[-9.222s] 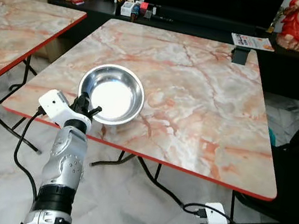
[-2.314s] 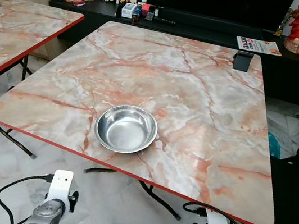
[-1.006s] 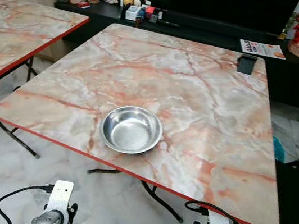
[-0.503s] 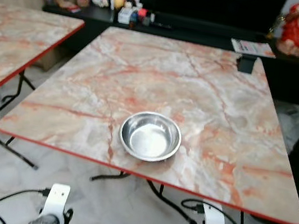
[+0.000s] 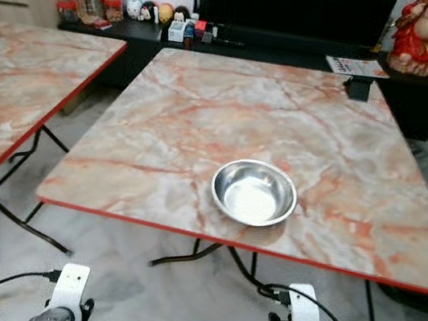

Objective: Setting the table

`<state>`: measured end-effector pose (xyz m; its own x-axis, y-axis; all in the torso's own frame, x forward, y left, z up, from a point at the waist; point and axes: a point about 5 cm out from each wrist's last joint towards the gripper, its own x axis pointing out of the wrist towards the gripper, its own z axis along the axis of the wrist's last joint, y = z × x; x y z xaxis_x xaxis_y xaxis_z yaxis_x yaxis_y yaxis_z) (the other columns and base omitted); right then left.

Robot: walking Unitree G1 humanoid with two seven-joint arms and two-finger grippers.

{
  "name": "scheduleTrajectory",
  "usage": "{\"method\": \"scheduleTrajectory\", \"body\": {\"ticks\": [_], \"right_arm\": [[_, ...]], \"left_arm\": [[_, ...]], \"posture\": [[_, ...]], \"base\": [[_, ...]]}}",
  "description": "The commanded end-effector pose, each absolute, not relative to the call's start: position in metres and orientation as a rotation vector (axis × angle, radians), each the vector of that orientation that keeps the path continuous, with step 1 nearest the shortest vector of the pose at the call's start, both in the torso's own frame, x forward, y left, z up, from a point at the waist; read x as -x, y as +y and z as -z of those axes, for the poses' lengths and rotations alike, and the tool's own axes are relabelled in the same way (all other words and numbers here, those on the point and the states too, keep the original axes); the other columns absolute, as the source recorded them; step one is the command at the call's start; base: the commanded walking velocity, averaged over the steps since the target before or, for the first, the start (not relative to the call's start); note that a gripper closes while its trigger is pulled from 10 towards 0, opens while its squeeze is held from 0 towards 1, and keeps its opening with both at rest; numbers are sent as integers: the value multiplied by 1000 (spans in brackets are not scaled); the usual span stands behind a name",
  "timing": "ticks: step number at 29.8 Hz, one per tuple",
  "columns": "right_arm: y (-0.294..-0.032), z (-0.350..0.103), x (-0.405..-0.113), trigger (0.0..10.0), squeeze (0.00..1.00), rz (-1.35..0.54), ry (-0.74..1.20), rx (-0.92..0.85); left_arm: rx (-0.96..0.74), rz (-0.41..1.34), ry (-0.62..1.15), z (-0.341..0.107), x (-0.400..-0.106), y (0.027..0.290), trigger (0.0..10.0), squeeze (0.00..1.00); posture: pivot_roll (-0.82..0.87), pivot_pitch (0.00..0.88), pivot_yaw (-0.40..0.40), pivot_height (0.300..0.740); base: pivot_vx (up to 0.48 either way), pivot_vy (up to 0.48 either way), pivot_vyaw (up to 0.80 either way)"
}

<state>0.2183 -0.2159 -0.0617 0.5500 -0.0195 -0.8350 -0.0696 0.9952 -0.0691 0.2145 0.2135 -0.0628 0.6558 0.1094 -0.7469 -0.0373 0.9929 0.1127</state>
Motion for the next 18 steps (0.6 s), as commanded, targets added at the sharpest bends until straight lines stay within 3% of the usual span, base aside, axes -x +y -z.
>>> {"method": "scheduleTrajectory", "body": {"ticks": [1, 18], "right_arm": [[-210, 60, -224, 10000, 0, -38, 973, 88], [-209, 60, -223, 10000, 0, -41, 974, 84]], "left_arm": [[-103, -87, 866, 63, -212, 219, 10000, 0], [-109, -80, 866, 66, -208, 215, 10000, 0]], "posture": [[-20, 1, 40, 740], [-20, 4, 50, 740]], "base": [[0, 382, 0], [0, 394, 0]]}}
